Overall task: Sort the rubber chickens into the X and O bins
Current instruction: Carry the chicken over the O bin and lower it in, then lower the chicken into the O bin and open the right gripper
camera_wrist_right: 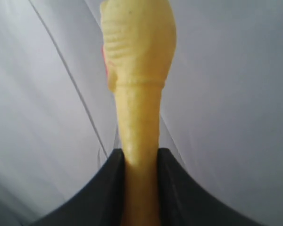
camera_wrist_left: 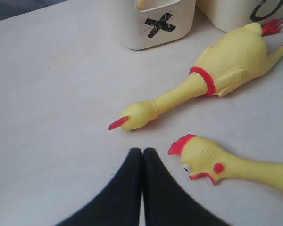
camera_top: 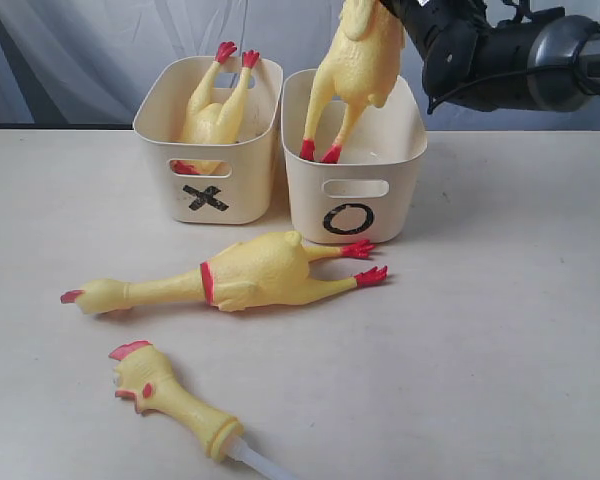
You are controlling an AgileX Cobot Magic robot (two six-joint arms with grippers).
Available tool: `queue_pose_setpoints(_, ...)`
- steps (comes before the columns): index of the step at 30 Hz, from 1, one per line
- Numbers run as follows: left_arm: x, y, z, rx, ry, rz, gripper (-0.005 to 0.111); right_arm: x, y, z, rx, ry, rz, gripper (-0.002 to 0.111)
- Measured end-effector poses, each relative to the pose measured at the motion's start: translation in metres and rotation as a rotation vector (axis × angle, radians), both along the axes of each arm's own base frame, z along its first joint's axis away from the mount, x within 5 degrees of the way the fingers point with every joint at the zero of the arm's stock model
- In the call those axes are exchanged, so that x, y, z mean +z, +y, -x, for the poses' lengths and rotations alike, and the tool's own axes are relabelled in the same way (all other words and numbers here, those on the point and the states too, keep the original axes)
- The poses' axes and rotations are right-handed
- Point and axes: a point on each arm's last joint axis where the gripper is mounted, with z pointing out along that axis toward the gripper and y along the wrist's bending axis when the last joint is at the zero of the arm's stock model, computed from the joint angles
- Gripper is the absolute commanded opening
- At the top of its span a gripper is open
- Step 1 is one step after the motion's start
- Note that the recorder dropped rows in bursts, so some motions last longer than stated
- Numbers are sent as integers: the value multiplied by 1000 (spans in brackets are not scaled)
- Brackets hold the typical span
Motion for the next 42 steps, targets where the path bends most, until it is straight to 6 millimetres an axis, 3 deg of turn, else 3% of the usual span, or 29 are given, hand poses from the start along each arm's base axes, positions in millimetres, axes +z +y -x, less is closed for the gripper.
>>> queue_pose_setpoints(12,0,0,0,0,0,0,0,-44,7,-10,29,133,58,-1)
queue_pose_setpoints(42,0,0,0,0,0,0,0,-62,12,-11,83,237,177,-1)
